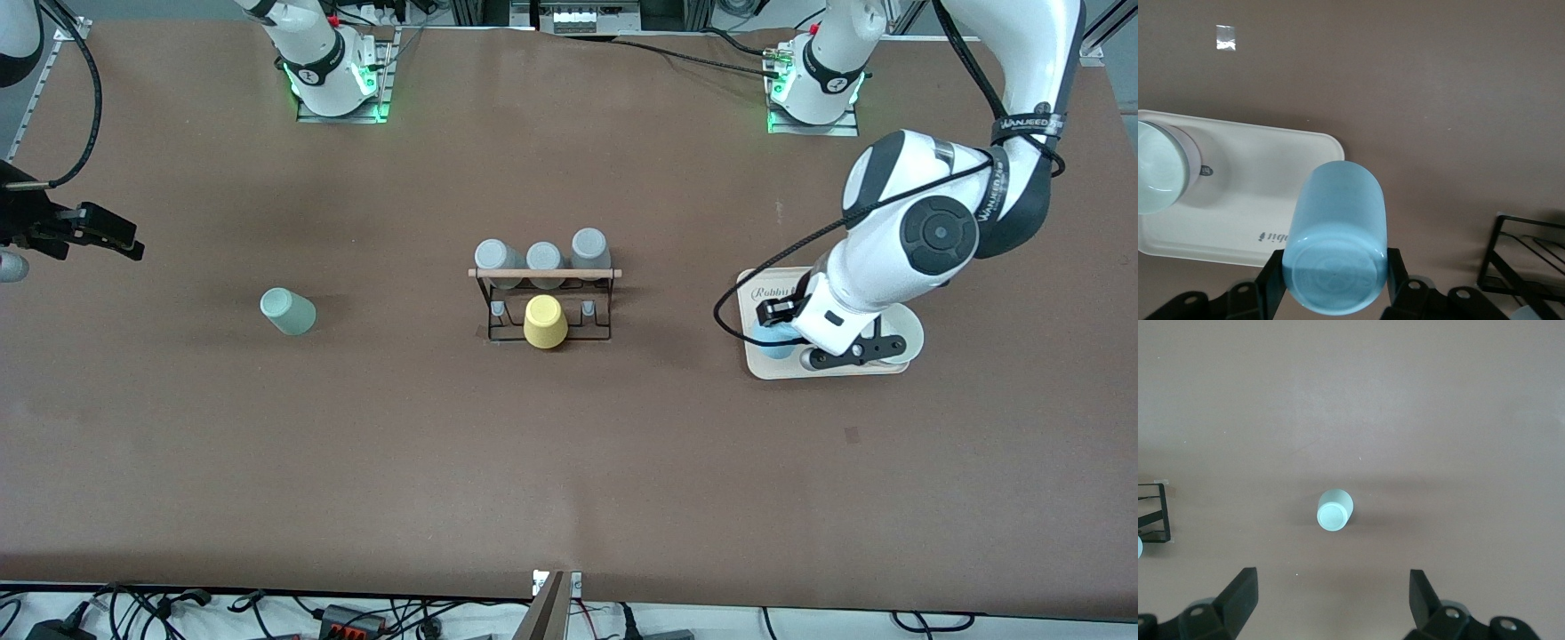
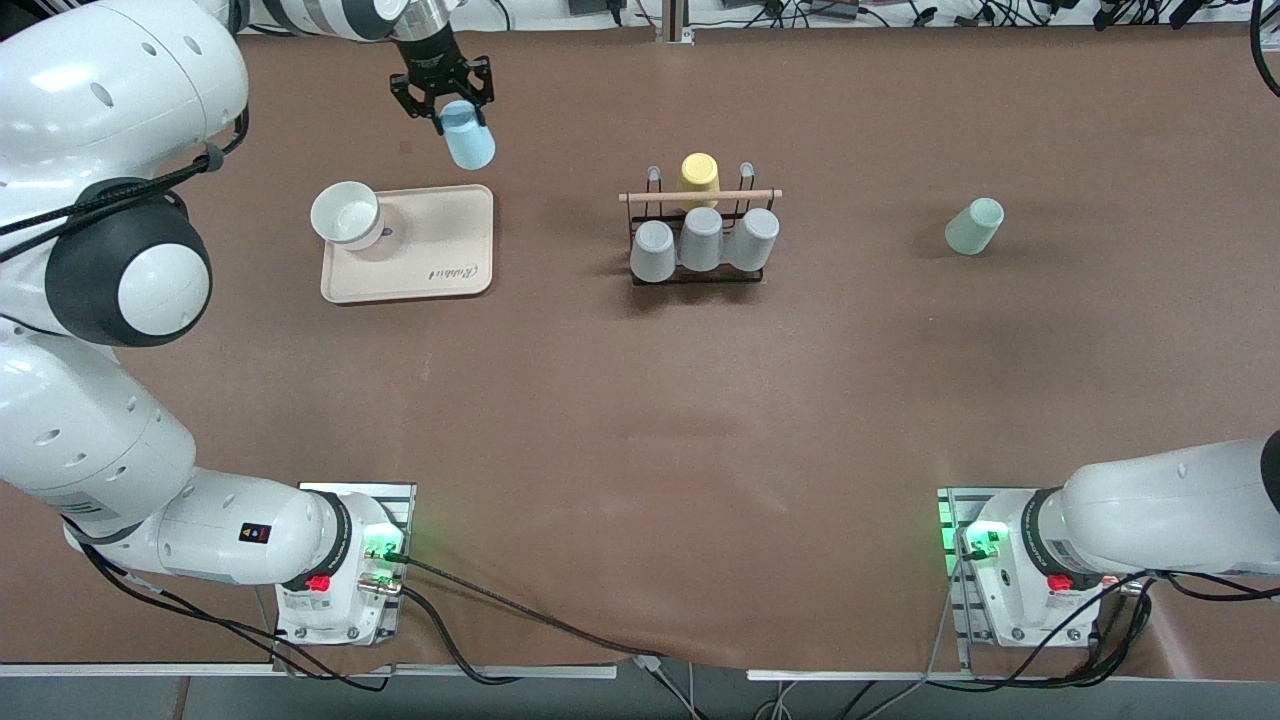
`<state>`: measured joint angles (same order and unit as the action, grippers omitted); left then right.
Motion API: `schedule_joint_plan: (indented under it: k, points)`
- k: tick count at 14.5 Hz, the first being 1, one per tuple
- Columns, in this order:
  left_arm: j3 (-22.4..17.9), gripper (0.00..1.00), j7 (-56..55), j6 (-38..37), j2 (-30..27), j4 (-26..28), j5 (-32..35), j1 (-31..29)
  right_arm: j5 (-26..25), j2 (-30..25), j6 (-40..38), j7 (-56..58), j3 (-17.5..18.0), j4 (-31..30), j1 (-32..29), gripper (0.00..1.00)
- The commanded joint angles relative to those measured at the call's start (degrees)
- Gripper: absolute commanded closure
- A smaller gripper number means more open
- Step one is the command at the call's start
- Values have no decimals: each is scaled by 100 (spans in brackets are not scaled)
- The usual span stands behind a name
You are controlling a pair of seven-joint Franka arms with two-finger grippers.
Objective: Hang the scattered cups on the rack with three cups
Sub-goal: 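Carry the light blue cup with the left gripper to the rack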
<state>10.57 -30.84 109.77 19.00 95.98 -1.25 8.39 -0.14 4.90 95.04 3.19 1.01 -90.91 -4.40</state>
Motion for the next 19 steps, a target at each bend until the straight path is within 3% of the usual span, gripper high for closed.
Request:
schedule_joint_plan:
  k: [1,4,10,15,19]
  points:
    - [-29,57,-544,-384,51,-403,20,373,-38,-59,-12,15,110,-50,-104,0]
    - [-20,57,-1184,-500,156,-667,178,759,-38,-59,-3,15,110,-50,-104,0]
    - [-29,57,-2504,-500,1008,-1607,152,1463,-21,-112,-3,6,83,-129,-113,0]
    - [-20,57,-3286,-500,1676,-2705,108,1771,-21,-165,-11,6,83,-182,-113,0]
    - [-20,57,-3682,-422,1835,-2857,82,2026,-21,-173,-134,6,83,-182,-104,0]
